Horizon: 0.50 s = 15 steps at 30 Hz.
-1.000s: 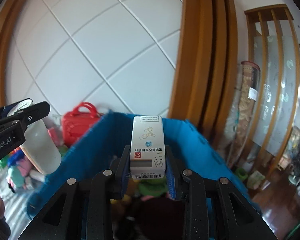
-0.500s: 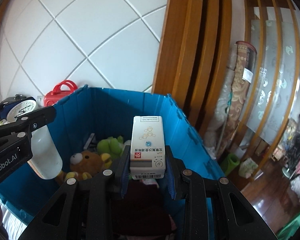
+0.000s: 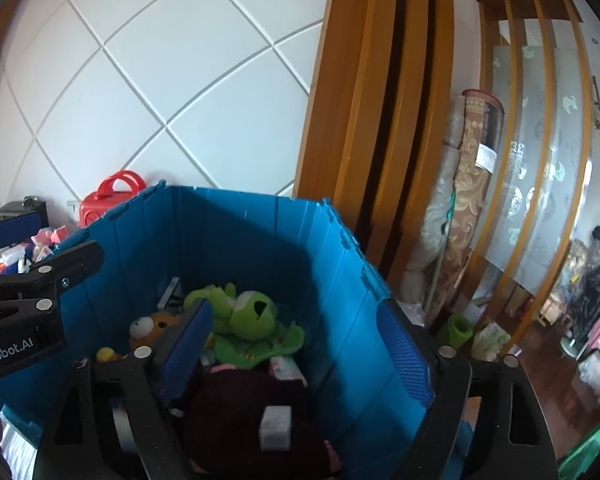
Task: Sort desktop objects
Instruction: 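Open both grippers to drop the bottle and box into the crate, then move both grippers back over the pile on the bed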
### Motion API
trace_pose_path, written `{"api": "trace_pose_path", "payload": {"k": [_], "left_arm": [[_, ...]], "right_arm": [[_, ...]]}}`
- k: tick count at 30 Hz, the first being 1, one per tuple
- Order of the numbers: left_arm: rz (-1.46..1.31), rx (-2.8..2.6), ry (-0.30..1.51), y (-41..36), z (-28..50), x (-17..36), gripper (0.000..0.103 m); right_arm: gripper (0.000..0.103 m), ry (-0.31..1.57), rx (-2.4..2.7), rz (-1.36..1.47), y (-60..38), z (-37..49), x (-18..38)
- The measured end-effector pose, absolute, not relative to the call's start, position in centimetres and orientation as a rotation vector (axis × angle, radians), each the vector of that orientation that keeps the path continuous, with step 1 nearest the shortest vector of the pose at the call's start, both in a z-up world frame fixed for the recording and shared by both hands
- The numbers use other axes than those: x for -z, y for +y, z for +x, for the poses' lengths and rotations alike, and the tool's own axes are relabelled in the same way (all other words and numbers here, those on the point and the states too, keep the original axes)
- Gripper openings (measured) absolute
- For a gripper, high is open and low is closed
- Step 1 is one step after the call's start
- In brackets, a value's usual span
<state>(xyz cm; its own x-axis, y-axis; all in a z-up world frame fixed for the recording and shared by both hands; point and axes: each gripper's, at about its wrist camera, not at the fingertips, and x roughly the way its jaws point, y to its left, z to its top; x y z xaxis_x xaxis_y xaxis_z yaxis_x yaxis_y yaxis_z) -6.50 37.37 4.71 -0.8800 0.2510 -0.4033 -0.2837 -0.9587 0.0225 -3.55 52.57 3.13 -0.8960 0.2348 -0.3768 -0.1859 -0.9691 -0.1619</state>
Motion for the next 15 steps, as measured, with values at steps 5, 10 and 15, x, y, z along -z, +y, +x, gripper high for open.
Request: {"api": "trace_pose_path", "payload": {"k": [5,10,15], "left_arm": [[-0.592,-2.811,0.084,35.9,-6.0,-4.9,0.088],[-0.568,-2.83,0.073,34.4,-4.8,-5.3,0.088],[-0.529,-2.864,0.085,33.2,-3.2,-5.5,0.088]], "right_arm": [[0.103,-0.186,-2.871,-0.529,51.9,-2.6,-3.7],[0.103,-0.238,-2.864,-0.499,50.5,-1.6,-3.7],[0.103,-0.232,-2.884,-0.489,49.9,-0.8,-3.6]]}}
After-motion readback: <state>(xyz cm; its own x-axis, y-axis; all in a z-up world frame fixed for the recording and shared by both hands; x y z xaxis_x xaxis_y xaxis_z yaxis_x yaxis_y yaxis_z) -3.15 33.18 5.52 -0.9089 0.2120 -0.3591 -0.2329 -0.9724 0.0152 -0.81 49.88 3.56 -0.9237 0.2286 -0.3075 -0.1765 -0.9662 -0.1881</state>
